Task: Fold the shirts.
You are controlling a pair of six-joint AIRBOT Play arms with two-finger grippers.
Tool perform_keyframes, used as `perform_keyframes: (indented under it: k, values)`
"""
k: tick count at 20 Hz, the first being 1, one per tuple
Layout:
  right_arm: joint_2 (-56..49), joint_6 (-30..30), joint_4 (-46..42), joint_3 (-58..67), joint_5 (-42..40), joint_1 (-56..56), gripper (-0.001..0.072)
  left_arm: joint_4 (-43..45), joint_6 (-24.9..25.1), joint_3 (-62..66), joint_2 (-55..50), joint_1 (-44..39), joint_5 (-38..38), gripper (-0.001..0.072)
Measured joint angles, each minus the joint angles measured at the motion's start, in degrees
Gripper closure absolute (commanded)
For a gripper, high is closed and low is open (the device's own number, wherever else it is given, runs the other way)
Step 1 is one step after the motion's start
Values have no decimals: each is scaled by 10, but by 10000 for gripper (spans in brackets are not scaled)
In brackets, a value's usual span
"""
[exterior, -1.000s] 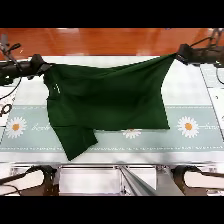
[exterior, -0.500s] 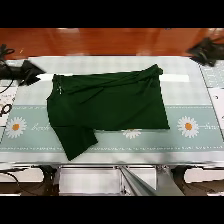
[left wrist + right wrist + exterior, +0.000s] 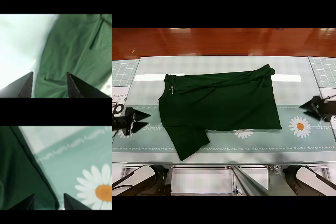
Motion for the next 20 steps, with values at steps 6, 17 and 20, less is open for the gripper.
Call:
perform_keyframes:
  k: [6,17,20]
  values:
    - [37,-44,60,-76,-18,-8,301,-5,8,-56,-2,3,-10,197]
    - [43,-65,89,-88,-28,-9,301,-40,8,-59,-70,-146,76,688]
    - [43,-67,73,-88,-35,-9,300,-45,9,-44,-75,-174,95,689]
